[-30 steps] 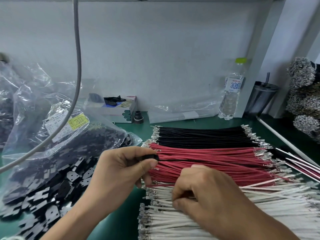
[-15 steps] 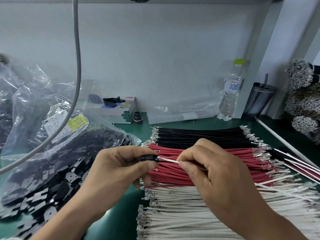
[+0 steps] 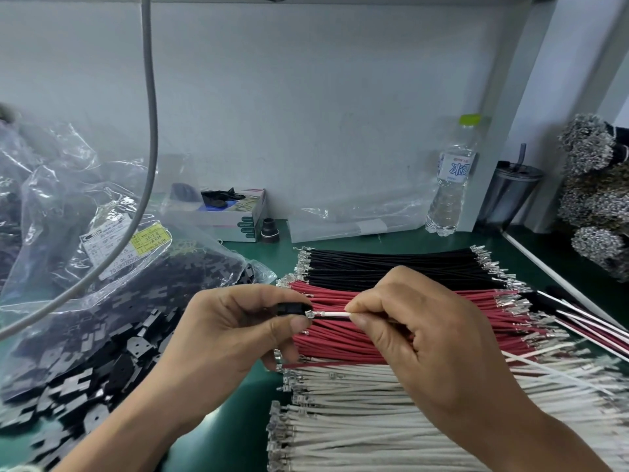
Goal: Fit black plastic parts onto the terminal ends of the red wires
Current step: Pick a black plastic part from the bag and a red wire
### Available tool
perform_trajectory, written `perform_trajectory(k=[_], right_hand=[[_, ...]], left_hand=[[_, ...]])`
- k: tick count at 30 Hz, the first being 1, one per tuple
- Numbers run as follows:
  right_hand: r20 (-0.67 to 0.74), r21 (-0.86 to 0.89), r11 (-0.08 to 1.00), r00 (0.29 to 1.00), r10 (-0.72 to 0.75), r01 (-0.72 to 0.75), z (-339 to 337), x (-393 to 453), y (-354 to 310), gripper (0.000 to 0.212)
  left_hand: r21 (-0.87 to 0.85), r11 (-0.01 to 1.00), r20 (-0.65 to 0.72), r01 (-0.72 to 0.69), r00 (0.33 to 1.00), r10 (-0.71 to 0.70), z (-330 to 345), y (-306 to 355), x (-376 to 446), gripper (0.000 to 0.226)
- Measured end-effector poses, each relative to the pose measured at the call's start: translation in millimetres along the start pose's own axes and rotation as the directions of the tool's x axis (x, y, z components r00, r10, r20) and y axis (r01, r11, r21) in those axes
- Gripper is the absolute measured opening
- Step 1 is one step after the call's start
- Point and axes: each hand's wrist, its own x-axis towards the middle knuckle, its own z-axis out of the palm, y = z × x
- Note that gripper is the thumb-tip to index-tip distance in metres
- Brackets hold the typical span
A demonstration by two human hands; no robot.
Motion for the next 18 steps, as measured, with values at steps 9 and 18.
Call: perform_trajectory(k=[9, 18], right_hand=[[-0.053, -0.013, 0.994, 0.993, -0.108, 0.107, -0.1, -0.6, 3.3, 0.018], [-0.056, -0.132, 0.981, 0.987, -0.151, 0.143, 8.6, -4.5, 3.4, 0.012]], left_hand=[[-0.017, 1.000, 0.003, 0.015, 1.000, -0.015, -0.9, 1.0, 0.5, 0.026], [-0.004, 1.000, 0.034, 0.015, 0.999, -0.015, -2.8, 1.5, -1.3, 0.028]])
